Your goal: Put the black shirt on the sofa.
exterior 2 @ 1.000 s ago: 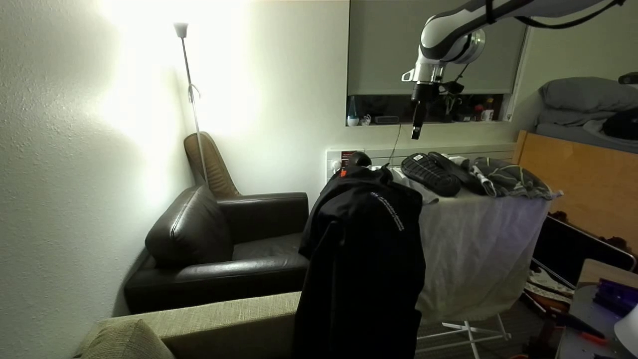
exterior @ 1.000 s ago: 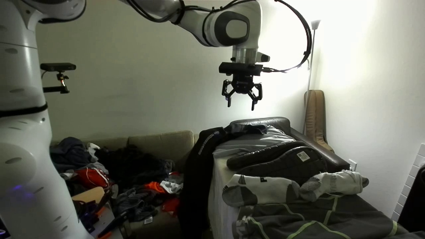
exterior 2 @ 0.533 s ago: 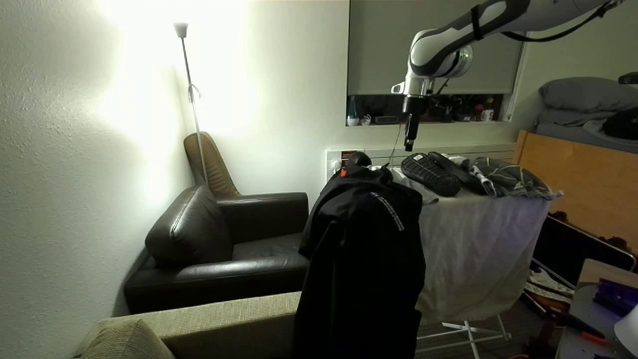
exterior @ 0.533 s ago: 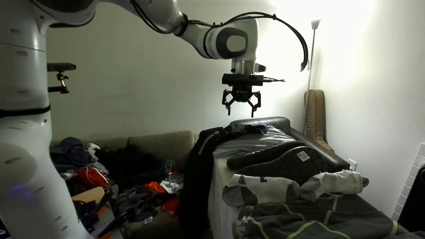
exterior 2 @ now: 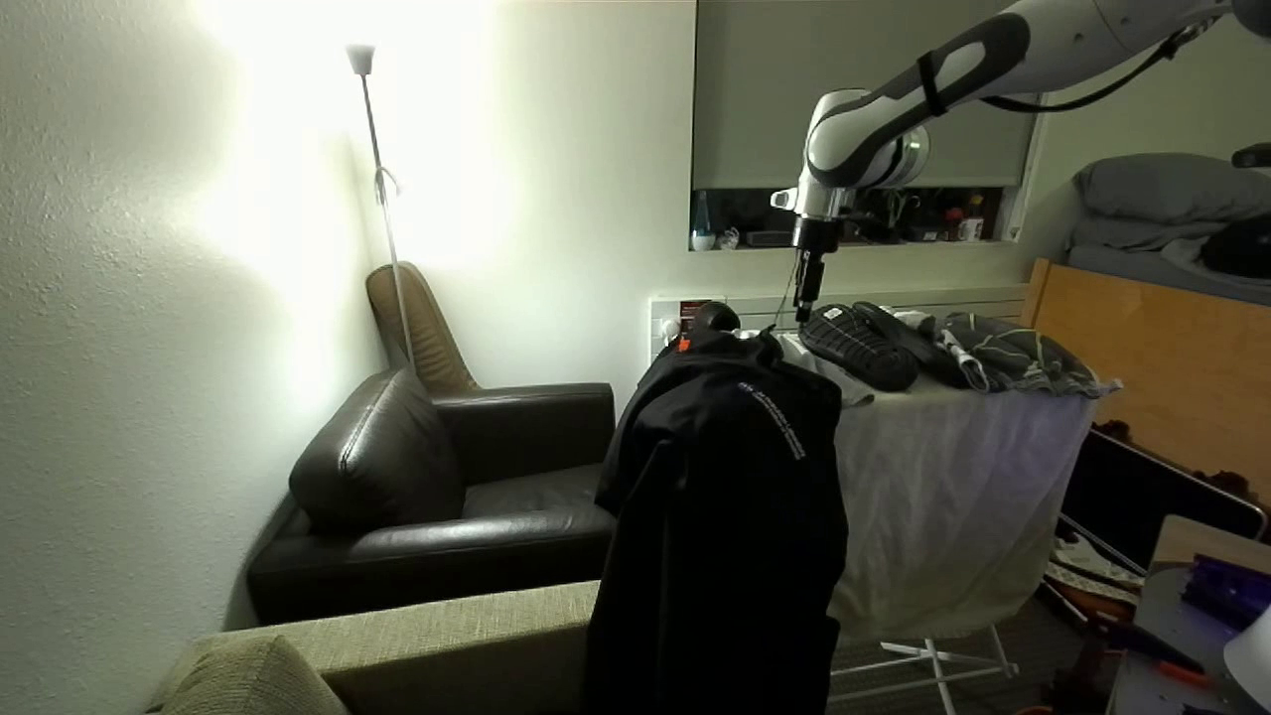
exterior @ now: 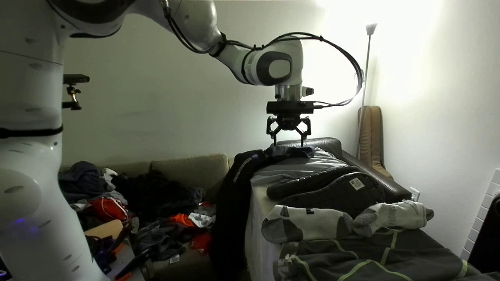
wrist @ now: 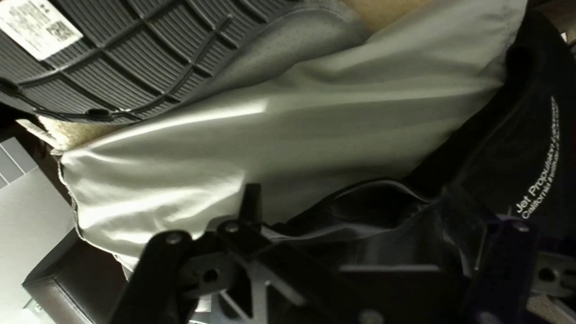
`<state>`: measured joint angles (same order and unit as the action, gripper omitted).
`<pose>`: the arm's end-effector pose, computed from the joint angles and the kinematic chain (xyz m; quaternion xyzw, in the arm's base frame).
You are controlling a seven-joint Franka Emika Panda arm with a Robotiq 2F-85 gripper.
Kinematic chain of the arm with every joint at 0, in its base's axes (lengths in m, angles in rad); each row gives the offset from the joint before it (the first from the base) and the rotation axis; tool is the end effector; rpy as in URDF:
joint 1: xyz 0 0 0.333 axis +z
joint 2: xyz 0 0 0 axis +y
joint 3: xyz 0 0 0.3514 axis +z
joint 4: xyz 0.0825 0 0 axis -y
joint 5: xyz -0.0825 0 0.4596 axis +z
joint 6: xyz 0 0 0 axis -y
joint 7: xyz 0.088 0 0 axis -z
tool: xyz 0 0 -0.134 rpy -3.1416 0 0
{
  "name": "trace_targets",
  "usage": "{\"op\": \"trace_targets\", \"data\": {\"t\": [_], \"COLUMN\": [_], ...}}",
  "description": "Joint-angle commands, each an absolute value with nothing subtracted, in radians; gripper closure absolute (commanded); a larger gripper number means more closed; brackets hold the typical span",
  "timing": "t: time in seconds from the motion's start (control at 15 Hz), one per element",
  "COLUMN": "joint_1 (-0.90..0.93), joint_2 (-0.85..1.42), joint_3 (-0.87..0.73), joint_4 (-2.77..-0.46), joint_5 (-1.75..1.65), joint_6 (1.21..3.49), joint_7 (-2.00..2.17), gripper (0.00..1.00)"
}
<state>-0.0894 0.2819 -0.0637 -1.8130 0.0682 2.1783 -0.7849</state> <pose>0.7077 -0.1027 0.3632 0.9545 0.2945 0.0466 0.0012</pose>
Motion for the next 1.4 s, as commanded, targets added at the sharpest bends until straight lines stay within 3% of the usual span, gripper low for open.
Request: {"op": "trace_targets", "data": {"t": [0.0, 0.53, 1.33], "joint_1": [-0.124, -0.133, -0.132], "joint_2": [0.282, 0.273, 0.305], "joint_3": [-0.04, -0.034, -0.027], "joint_4": [-1.844, -1.906, -1.874], "joint_5": [0.075, 0.133, 0.105], "joint_6": [2.271, 2.398, 2.374], "joint_7": [-0.817, -0.654, -0.614], "gripper": [0.0, 0.0, 0.0]}}
